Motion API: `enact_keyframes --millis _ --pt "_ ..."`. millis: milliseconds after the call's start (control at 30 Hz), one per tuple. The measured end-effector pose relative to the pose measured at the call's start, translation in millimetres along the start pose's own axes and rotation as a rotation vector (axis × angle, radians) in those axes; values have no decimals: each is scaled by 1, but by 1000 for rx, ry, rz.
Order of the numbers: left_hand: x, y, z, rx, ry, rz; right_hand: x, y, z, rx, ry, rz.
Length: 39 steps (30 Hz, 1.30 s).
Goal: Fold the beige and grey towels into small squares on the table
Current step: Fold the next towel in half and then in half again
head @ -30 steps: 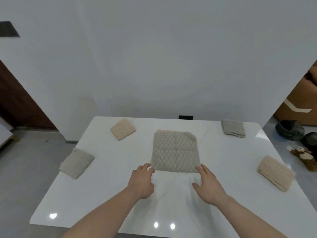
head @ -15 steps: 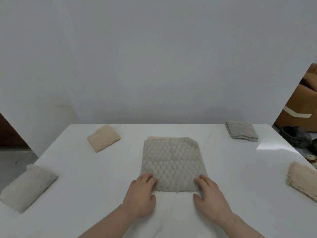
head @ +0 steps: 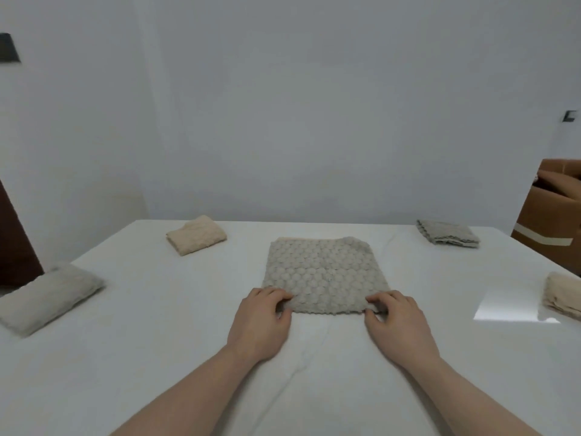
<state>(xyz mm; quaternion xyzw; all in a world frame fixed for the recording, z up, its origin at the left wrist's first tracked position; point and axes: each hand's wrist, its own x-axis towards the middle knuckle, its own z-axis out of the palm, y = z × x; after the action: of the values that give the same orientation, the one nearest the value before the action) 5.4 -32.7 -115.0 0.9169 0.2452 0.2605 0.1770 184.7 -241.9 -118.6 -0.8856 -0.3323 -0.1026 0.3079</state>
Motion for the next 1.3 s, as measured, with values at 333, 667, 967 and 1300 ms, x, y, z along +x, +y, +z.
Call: enact_keyframes --millis 333,667,967,1300 --pt "-7 -3 4 -115 54 -139 -4 8 1 49 72 -28" --pt "-3 -6 7 -160 153 -95 -3 6 4 8 182 -82" --pt "-8 1 1 -142 207 0 -2 7 4 95 206 -71" --pt "-7 1 0 -96 222 5 -6 -1 -1 127 184 -21"
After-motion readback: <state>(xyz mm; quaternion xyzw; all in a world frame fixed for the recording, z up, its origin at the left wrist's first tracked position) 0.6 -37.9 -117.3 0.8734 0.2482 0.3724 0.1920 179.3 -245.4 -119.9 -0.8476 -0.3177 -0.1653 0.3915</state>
